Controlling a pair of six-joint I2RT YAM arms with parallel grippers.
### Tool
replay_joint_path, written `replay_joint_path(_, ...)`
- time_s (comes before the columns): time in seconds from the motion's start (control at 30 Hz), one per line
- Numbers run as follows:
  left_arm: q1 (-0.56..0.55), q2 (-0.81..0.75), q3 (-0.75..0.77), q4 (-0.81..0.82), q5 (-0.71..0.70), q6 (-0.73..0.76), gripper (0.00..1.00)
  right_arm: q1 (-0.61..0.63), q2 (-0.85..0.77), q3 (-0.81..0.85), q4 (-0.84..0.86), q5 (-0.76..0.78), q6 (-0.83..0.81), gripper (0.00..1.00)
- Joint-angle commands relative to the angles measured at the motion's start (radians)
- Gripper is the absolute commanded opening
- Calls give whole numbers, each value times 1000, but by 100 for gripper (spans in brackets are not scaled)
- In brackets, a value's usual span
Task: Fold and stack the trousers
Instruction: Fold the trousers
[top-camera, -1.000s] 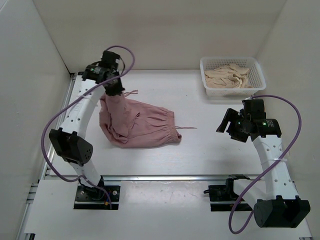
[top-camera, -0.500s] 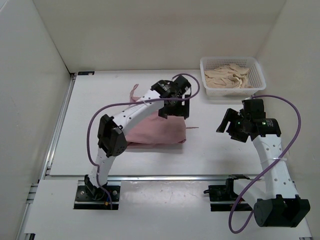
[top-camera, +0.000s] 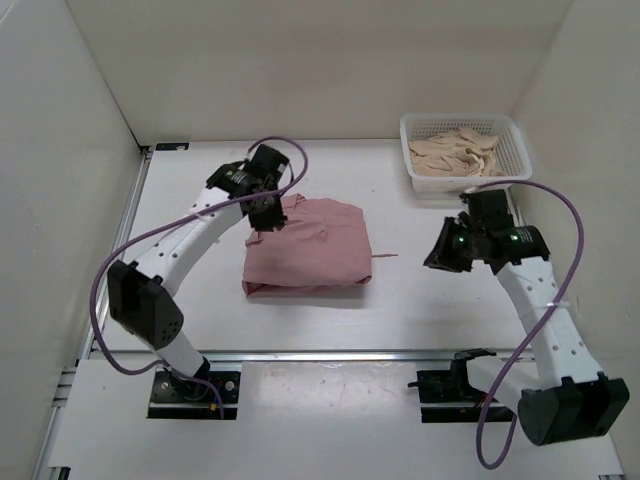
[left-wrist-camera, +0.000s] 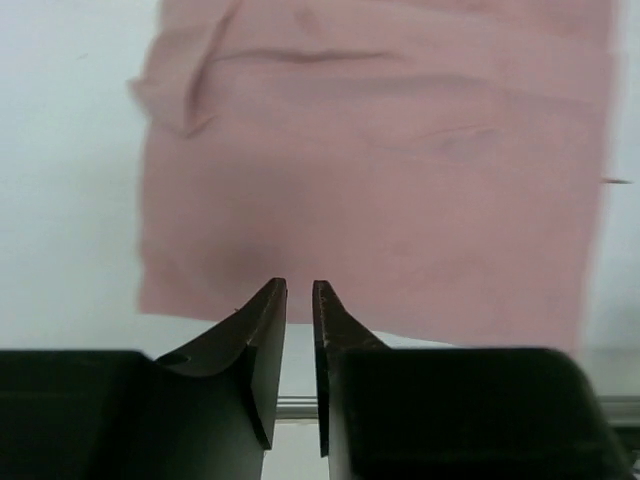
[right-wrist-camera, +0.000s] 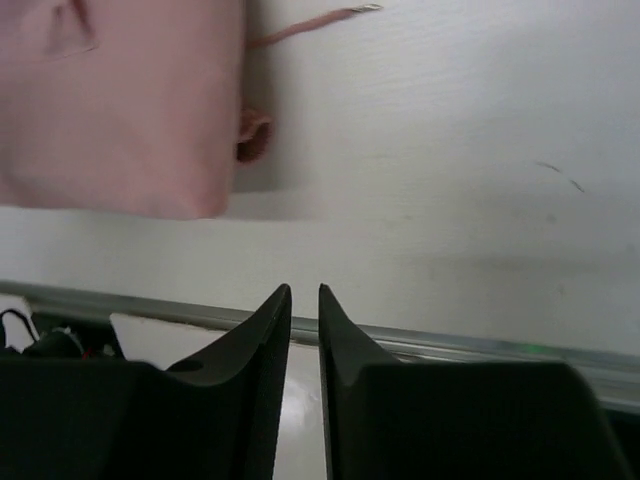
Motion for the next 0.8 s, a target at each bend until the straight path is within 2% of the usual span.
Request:
replay_joint_path(0.0,72,-52,-180,78,-16,17,28,134,99,117,108,-52,53,21)
replay_joint_path(0.03,121,-52,-253,102,19,26,28,171,131,148,118,-52,53,21)
replay_joint_path(0.13,164,-50,-336,174,44,26,28,346,282,266,149,-8,67,23)
replay_joint_path(0.27,184,0,-427,204,43,3,27,427,504,314,200,26,88,23)
replay_joint_path(0.47,208,27,-623,293,145,-8,25,469,667,104,321,105,160,20)
replay_joint_path(0.6,219,-27,-646,293,168,20,25,469,713,85,303,178,185,16)
replay_joint_path(0.63,219,-48,-646,284,168,31,22,469,695,85,271,188,185,15)
replay_joint_path(0.73,241,-127,-547,196,179,78,22,510,609,174,186,274,185,15)
replay_joint_path(0.77,241,-139,-512,173,179,89,22,519,592,203,169,294,185,19)
